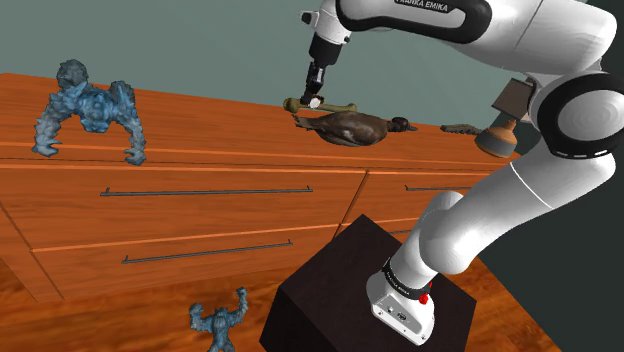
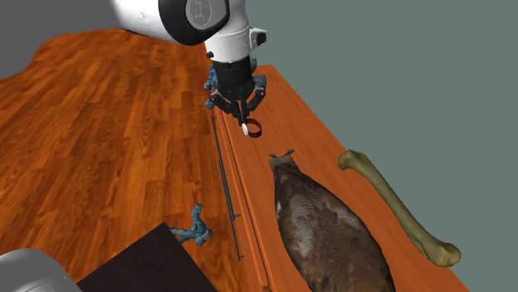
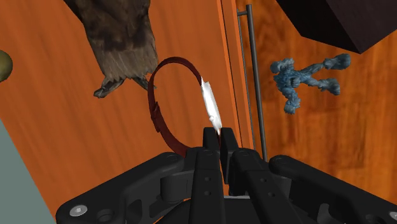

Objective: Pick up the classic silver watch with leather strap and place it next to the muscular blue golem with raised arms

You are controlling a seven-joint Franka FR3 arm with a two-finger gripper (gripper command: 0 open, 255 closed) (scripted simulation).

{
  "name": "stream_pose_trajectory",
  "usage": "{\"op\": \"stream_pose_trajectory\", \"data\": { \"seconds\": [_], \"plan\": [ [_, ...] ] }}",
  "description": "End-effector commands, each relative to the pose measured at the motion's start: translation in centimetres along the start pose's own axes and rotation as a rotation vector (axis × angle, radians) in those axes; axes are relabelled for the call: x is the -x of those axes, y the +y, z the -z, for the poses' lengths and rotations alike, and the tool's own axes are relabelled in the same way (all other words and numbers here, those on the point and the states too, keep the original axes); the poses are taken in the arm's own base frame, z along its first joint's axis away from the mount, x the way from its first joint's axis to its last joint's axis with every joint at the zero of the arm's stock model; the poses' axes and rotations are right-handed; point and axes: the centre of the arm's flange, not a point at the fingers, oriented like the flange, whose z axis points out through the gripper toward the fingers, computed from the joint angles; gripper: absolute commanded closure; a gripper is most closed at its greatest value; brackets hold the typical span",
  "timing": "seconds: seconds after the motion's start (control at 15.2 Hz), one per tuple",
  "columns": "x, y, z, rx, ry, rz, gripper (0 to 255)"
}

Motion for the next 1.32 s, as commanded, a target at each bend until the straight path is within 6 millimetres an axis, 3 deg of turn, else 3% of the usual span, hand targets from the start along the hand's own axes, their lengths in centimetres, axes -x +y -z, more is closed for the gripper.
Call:
{"op": "stream_pose_trajectory", "data": {
  "seconds": [0.0,0.79,1.25],
  "plan": [
    [-0.1,0.2,1.2,0.0,0.0,0.0,255],
    [-0.5,0.8,7.4,0.0,0.0,0.0,255],
    [-9.7,-0.5,6.8,0.0,0.0,0.0,255]
  ]
}}
